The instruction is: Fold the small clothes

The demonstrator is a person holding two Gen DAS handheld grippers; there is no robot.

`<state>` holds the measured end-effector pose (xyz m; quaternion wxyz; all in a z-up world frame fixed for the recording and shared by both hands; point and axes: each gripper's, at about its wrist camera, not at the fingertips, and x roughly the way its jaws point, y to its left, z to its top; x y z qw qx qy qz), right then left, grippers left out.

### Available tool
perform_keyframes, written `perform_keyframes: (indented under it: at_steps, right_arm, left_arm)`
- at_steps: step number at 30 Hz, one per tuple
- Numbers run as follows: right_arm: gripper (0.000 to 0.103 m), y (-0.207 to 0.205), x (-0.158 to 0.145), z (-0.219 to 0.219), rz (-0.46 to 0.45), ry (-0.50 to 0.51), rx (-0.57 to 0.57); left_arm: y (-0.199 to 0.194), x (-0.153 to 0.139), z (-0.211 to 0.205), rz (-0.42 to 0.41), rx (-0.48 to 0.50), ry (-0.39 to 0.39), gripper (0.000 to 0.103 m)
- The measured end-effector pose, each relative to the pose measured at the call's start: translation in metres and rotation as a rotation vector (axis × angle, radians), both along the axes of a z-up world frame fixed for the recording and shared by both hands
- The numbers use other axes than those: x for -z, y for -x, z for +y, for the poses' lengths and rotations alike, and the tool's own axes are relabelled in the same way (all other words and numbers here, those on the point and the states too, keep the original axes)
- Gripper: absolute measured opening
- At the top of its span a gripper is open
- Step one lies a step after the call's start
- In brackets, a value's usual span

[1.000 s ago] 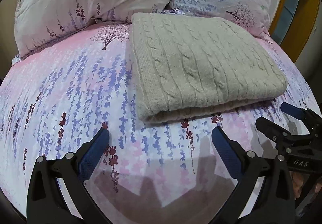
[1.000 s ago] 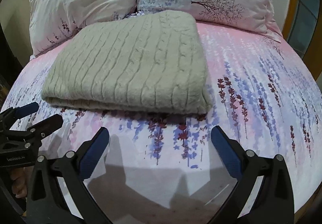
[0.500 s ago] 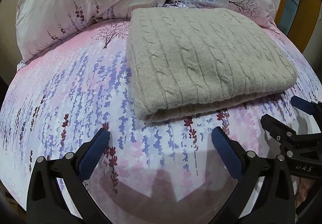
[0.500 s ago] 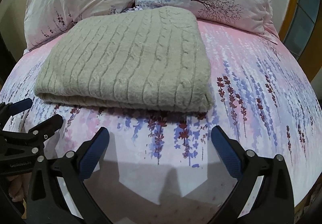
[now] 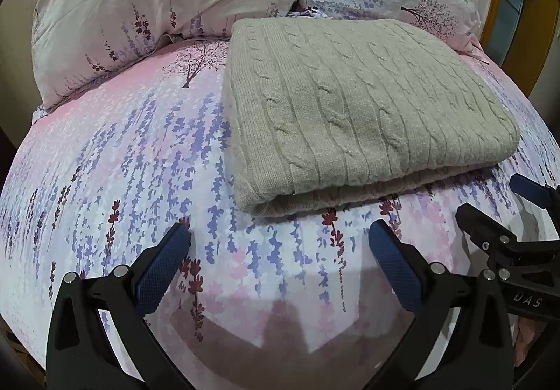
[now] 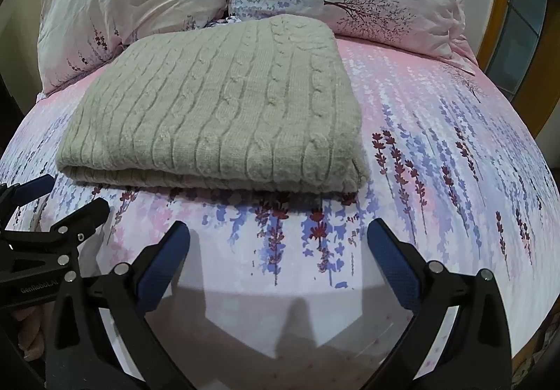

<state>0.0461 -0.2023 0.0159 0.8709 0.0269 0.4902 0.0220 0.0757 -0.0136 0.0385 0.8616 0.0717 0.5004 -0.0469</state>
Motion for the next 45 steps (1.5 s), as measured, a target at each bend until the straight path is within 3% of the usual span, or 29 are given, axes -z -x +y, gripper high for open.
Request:
perform_keyframes:
  at_steps: [45]
  right_arm:
    - [0.101, 0.0007, -0.0003, -0.0005, -0.009, 0.000, 0.004]
  left_arm:
    - [-0.0013, -0.0006, 0.0002, -0.005, -0.013, -0.002, 0.102]
